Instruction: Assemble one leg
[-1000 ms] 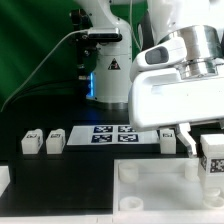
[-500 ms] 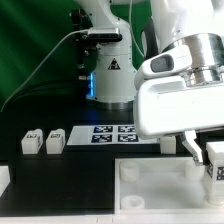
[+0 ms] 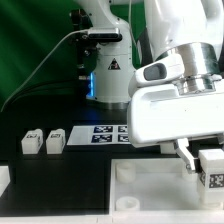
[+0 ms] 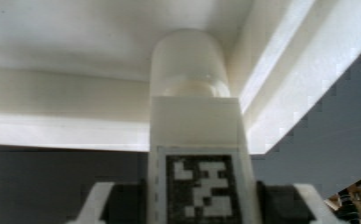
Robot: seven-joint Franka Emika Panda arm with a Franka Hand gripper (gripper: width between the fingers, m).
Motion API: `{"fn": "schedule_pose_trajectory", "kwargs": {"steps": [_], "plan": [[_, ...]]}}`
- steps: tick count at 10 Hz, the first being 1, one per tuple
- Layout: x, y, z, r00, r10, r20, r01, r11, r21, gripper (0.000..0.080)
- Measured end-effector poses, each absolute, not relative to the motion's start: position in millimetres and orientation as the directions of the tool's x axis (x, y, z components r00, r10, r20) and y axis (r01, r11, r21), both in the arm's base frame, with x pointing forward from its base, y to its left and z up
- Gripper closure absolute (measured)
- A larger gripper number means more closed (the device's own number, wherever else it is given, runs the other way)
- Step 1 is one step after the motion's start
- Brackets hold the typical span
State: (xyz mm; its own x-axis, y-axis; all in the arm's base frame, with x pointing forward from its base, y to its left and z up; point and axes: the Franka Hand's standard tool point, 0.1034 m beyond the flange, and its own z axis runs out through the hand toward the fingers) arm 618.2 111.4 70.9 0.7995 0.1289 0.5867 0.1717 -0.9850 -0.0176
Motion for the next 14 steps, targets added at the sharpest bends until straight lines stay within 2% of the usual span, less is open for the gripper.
{"fn": "schedule_pose_trajectory", "kwargs": {"steps": [4, 5, 6, 7, 14], "plan": [[618.2, 109.7, 71.5, 0.818, 0.127, 0.561, 0.17, -0.985, -0.024, 0.0501], [618.2, 109.6, 71.4, 0.818, 0.127, 0.561, 0.17, -0.985, -0.024, 0.0266], [618.1, 109.6, 71.3, 0.818, 0.127, 0.561, 0.17, -0.985, -0.024, 0.0266], [618.0, 109.6, 71.2, 0.818, 0.127, 0.561, 0.17, -0.985, -0.024, 0.0175], [617.9, 109.5, 71.5, 0.82, 0.127, 0.558, 0.17, -0.985, -0.025, 0.015]]}}
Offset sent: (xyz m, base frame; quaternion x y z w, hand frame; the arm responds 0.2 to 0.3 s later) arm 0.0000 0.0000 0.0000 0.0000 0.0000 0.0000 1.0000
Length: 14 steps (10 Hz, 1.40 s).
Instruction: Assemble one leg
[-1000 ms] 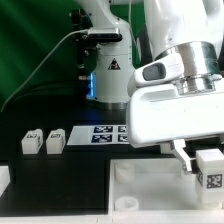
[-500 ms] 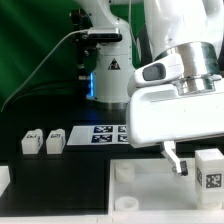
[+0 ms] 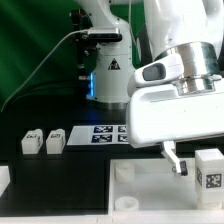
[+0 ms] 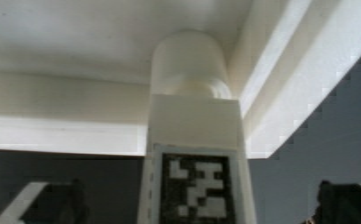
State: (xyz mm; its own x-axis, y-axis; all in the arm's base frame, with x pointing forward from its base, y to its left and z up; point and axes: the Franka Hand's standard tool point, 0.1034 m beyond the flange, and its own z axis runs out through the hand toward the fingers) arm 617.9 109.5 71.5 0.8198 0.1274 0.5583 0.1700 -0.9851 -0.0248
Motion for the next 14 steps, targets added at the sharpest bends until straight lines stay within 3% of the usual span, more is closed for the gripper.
{"fn": "schedule_pose_trajectory", "kwargs": {"steps": [3, 4, 7, 10, 14], "plan": [[626, 105, 97.3, 0.854, 0.132, 0.503, 0.172, -0.985, -0.033, 0.015], [631, 103, 98.7, 0.866, 0.132, 0.483, 0.17, -0.985, -0.037, 0.015], [632, 108, 94.4, 0.974, 0.148, 0.174, 0.168, -0.98, -0.106, 0.015], [629, 114, 87.7, 0.978, 0.18, -0.104, 0.164, -0.975, -0.148, 0.015], [635, 111, 81.2, 0.979, 0.177, -0.096, 0.162, -0.976, -0.146, 0.015]]}}
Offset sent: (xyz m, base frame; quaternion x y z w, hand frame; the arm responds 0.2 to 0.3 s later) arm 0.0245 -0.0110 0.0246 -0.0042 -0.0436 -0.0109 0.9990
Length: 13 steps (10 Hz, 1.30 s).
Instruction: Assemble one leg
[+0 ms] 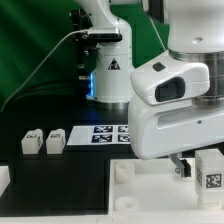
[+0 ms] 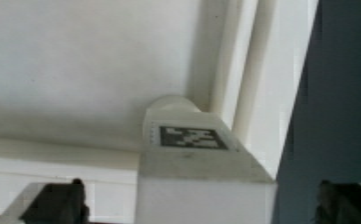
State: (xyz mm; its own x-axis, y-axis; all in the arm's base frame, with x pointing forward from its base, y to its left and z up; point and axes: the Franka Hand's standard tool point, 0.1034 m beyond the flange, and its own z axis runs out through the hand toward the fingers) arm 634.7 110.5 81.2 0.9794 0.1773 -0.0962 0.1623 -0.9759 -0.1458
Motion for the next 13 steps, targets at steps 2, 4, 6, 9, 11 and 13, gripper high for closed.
{"fn": "schedule_pose_trajectory", "kwargs": {"steps": [2, 4, 6, 9, 11, 13], "plan": [[634.5, 110.7, 80.9, 0.979, 0.178, -0.097, 0.163, -0.976, -0.146, 0.0287], [634.5, 110.5, 80.7, 0.979, 0.178, -0.097, 0.162, -0.976, -0.146, 0.0435], [634.4, 110.5, 80.5, 0.979, 0.177, -0.097, 0.162, -0.976, -0.146, 0.0509], [634.3, 111.5, 80.6, 0.991, 0.081, -0.111, 0.066, -0.988, -0.138, 0.0508], [634.6, 113.3, 78.9, 0.948, -0.284, -0.144, -0.299, -0.949, -0.099, 0.0508], [636.0, 114.1, 78.3, 0.765, -0.623, -0.161, -0.636, -0.77, -0.041, 0.0508]]}}
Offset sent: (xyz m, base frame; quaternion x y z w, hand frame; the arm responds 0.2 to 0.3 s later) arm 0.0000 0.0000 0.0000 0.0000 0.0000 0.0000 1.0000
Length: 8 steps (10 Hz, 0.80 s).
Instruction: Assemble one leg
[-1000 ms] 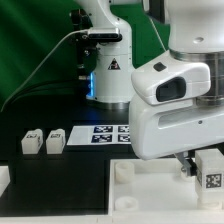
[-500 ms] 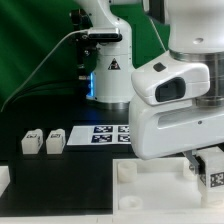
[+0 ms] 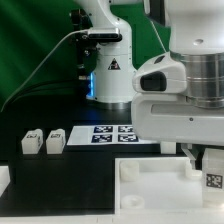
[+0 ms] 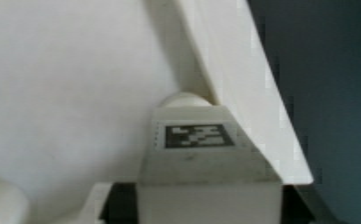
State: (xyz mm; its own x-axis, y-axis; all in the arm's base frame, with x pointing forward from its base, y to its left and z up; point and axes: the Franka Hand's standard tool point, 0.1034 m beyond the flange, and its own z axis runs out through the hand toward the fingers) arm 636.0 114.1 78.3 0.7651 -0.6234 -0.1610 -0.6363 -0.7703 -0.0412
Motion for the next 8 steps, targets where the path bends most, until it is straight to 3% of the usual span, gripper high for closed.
{"fn": "schedule_pose_trajectory", "kwargs": {"steps": [2, 5, 8], "plan": [[637.5, 111.5, 77.8, 0.608, -0.778, -0.157, -0.792, -0.609, -0.048, 0.0508], [636.9, 112.1, 77.9, 0.367, -0.915, -0.167, -0.928, -0.371, -0.006, 0.0507], [631.7, 111.7, 76.6, -0.068, -0.98, -0.189, -0.997, 0.073, -0.022, 0.0507]]}}
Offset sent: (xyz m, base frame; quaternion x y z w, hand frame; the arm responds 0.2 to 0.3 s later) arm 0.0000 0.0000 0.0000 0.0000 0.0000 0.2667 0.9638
